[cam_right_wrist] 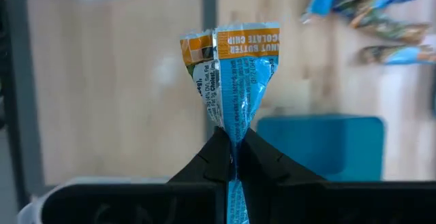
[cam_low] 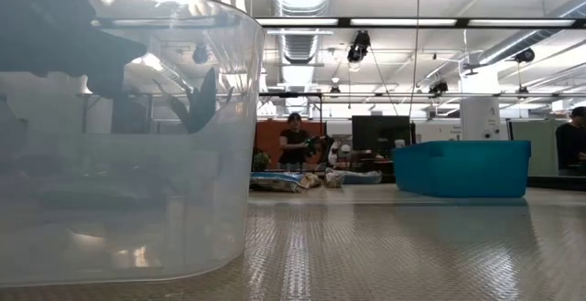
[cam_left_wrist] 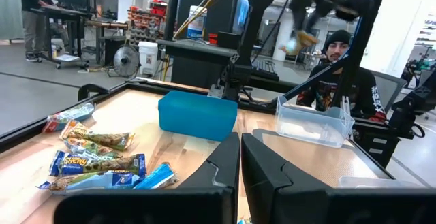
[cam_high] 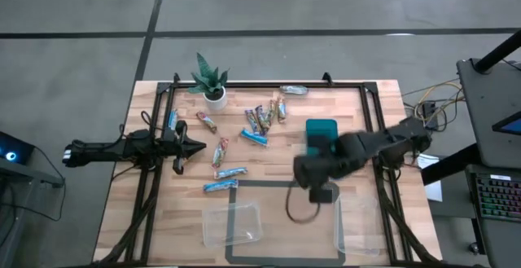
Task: Pick and place Granola Bars by type
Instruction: Put the yellow granola bar into the right transparent bin
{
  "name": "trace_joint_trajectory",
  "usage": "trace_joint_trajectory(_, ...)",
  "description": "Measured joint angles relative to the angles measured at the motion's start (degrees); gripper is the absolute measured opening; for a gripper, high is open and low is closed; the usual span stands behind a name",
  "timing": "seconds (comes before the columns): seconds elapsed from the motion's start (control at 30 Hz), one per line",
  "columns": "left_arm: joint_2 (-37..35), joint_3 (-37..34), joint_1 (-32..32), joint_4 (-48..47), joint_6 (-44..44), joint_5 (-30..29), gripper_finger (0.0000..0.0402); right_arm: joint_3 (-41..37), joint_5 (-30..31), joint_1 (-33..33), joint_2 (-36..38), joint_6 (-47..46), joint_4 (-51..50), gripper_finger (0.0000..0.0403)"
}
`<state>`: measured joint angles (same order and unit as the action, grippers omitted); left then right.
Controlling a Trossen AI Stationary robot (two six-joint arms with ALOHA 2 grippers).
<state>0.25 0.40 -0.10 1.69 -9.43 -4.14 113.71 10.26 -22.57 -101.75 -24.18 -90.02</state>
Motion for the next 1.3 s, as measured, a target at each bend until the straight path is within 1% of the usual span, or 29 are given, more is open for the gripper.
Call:
trace_joint_trajectory(0.13, 0.0, 0.0, 0.0, 0.0, 0.0, 0.0, 0.0, -3.8, 0.0, -4.9, 0.0, -5.5, 0.0, 0.0011)
trace_joint_trajectory(0.3, 0.0, 0.0, 0.0, 0.0, 0.0, 0.0, 0.0, -9.6, -1.5, -9.7, -0.1, -12.4, 0.0, 0.0011)
trace_joint_trajectory(0.53, 0.0, 0.0, 0.0, 0.0, 0.0, 0.0, 0.0, -17.2, -1.7, -14.6, 0.0, -22.3, 0.2, 0.0011)
trace_joint_trajectory(0.77, 0.0, 0.0, 0.0, 0.0, 0.0, 0.0, 0.0, -22.7, -1.8, -19.1, 0.2, -31.1, 0.9, 0.0011)
trace_joint_trajectory(1.0, 0.0, 0.0, 0.0, 0.0, 0.0, 0.0, 0.0, -27.7, -1.7, -23.1, 1.5, -34.6, 5.5, 0.0011)
trace_joint_trajectory(1.17, 0.0, 0.0, 0.0, 0.0, 0.0, 0.0, 0.0, -32.7, -2.6, -25.4, 2.5, -36.1, 7.8, 0.0011)
trace_joint_trajectory(1.3, 0.0, 0.0, 0.0, 0.0, 0.0, 0.0, 0.0, -37.3, -3.1, -26.5, 4.0, -36.5, 12.3, 0.0011)
